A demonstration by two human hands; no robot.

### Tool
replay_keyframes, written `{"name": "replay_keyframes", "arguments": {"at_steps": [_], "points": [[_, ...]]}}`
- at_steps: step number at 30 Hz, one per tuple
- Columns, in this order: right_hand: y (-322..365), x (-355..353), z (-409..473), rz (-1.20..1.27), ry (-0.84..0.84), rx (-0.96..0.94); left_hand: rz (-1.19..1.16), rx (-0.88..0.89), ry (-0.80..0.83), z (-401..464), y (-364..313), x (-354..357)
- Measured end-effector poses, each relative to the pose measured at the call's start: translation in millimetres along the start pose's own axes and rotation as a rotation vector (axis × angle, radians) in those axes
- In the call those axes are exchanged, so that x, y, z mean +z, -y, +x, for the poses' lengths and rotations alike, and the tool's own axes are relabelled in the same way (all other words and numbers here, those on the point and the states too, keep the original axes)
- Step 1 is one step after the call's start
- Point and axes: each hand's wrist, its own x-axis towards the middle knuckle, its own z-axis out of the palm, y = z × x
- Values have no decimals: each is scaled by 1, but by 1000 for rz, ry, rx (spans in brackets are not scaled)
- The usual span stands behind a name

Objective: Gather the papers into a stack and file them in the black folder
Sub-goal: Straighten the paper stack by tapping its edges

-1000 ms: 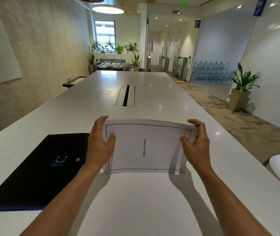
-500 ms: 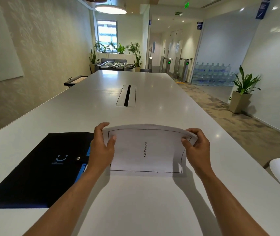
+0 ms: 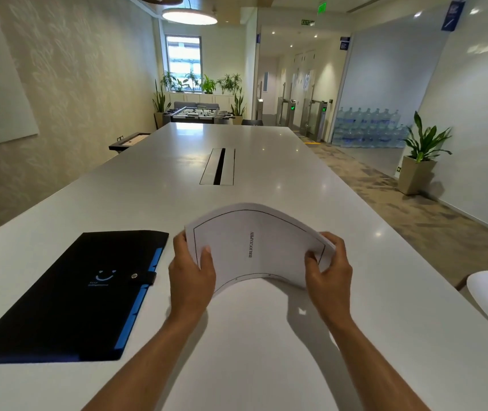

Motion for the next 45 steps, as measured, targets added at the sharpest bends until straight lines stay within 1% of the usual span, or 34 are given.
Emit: {"name": "replay_keyframes", "arguments": {"at_steps": [3,6,10,13,16,22,24,26,28,30,32,36,37,39,41,43,45], "points": [[-3,2,-1,-13,12,50,2,-52,42,-4,10,0],[1,-2,9,-30,23,68,-16,-25,48,3,8,-2],[-8,-4,5,19,-21,112,-6,-26,41,2,12,-4],[-24,-6,-5,32,77,223,13,-109,105,-6,25,-5],[-27,-8,-5,7,123,247,41,-136,141,-3,31,-7],[-21,-14,12,48,64,265,26,-108,171,26,24,-17],[-22,-19,14,116,40,285,-17,-160,213,37,27,-23],[-23,-22,13,199,4,327,-90,-249,231,43,32,-27],[-23,-20,11,286,-48,413,-233,-351,216,40,37,-31],[-23,-13,7,410,-104,544,-450,-487,189,32,38,-30],[-21,-2,1,527,-138,655,-625,-586,179,22,37,-24],[-14,23,-18,608,-138,767,-806,-684,205,-3,20,3],[-12,29,-23,626,-133,792,-827,-695,170,-8,15,12],[-7,40,-33,673,-113,830,-822,-719,23,-14,5,24],[-1,45,-41,740,-82,846,-726,-746,-110,-12,1,27],[1,46,-45,793,-34,831,-625,-713,-134,-8,2,26],[1,42,-45,813,21,802,-585,-633,-104,-3,3,23]]}}
